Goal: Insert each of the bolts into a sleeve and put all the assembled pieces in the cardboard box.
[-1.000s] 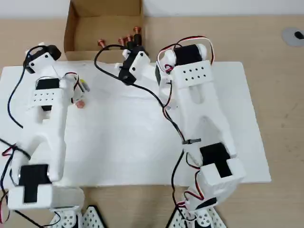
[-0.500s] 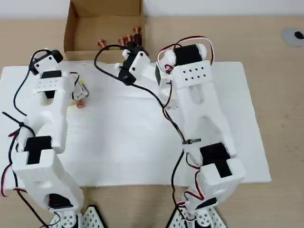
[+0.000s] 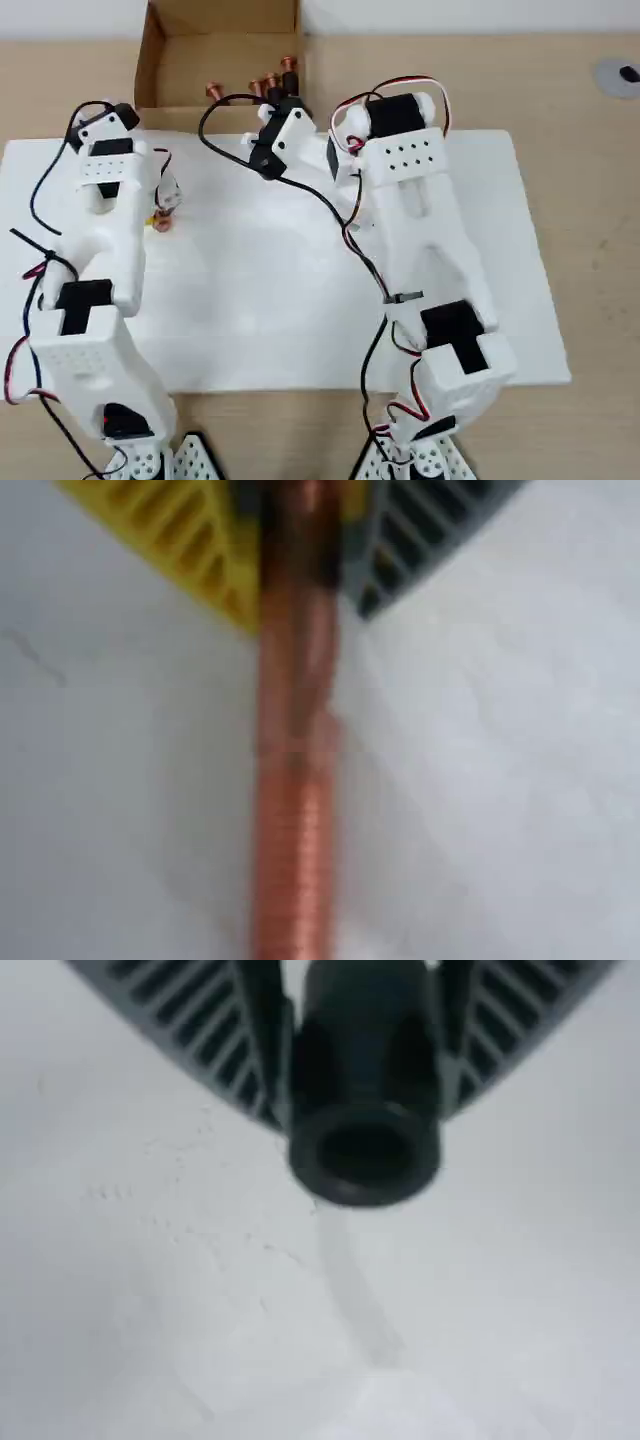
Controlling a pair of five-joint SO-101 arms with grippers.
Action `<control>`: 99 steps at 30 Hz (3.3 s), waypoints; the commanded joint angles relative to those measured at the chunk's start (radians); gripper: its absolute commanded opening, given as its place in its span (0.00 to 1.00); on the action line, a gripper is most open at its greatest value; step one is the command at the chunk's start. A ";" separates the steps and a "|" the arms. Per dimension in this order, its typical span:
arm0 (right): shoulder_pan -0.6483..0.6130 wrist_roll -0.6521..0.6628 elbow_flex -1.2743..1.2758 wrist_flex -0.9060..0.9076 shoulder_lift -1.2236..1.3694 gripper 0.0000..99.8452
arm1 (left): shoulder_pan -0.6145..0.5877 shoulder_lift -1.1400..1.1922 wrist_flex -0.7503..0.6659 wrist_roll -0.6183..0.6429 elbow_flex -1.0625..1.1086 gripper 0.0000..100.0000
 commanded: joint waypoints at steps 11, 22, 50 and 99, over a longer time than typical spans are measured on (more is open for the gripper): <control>-0.008 -0.011 -0.001 0.015 -0.079 0.01 | 0.005 -0.005 0.476 -0.247 -0.594 0.01; -0.008 -0.035 0.015 0.015 -0.133 0.01 | -0.069 -0.005 0.631 -0.767 -0.778 0.01; -0.007 -0.037 0.473 0.014 -0.559 0.01 | -0.071 0.005 0.560 -1.685 -0.275 0.24; -0.010 -0.060 0.579 0.012 -0.654 0.01 | -0.137 -0.710 0.107 0.773 0.583 0.20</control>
